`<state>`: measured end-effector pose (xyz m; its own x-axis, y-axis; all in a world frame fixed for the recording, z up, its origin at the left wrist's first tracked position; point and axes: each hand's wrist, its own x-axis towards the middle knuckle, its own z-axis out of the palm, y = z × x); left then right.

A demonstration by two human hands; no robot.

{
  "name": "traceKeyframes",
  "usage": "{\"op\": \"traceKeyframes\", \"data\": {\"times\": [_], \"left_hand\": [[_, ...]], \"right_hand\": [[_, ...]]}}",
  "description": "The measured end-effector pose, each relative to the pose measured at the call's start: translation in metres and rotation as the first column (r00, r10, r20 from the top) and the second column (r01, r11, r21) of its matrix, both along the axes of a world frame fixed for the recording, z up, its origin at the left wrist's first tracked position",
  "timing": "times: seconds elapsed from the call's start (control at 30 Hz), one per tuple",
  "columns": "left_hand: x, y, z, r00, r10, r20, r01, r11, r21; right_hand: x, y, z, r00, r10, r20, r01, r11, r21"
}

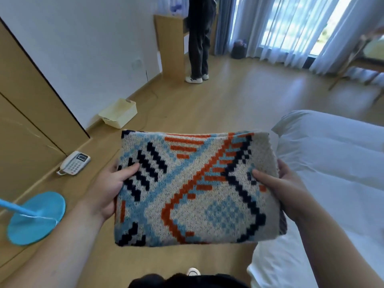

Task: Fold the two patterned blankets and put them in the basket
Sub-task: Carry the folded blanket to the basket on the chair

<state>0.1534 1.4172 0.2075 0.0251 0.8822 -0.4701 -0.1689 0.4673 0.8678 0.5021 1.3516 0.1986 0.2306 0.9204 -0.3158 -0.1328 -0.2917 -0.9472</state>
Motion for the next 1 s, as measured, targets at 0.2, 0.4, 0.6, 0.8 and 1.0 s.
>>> {"op": "traceKeyframes", "data": {"times": [0.2, 0.4, 0.6, 0.8, 1.0], "left_hand": [[0.027, 0.159, -0.008, 0.997, -0.070, 0.026, 0.070, 0.998, 0.006], [0.069, 0.342, -0.015, 0.969, -0.213, 0.126, 0.212, 0.977, 0.021], [0.167, 0.506, 0.006, 0.900, -0.410, 0.146, 0.408, 0.912, 0.046], [0.311, 0.625, 0.005, 0.792, -0.596, 0.134, 0.593, 0.802, 0.067], [0.441, 0.739, 0.008, 0.779, -0.624, 0.058, 0.623, 0.781, 0.039]], "right_hand": [[0.019, 0.129, 0.004, 0.993, -0.099, 0.065, 0.098, 0.995, 0.014], [0.036, 0.259, 0.012, 0.938, -0.310, 0.157, 0.300, 0.950, 0.082], [0.094, 0.348, 0.023, 0.825, -0.544, 0.151, 0.527, 0.838, 0.140], [0.190, 0.421, 0.005, 0.699, -0.710, 0.084, 0.691, 0.701, 0.177], [0.312, 0.530, -0.004, 0.667, -0.744, 0.039, 0.732, 0.664, 0.152]]}}
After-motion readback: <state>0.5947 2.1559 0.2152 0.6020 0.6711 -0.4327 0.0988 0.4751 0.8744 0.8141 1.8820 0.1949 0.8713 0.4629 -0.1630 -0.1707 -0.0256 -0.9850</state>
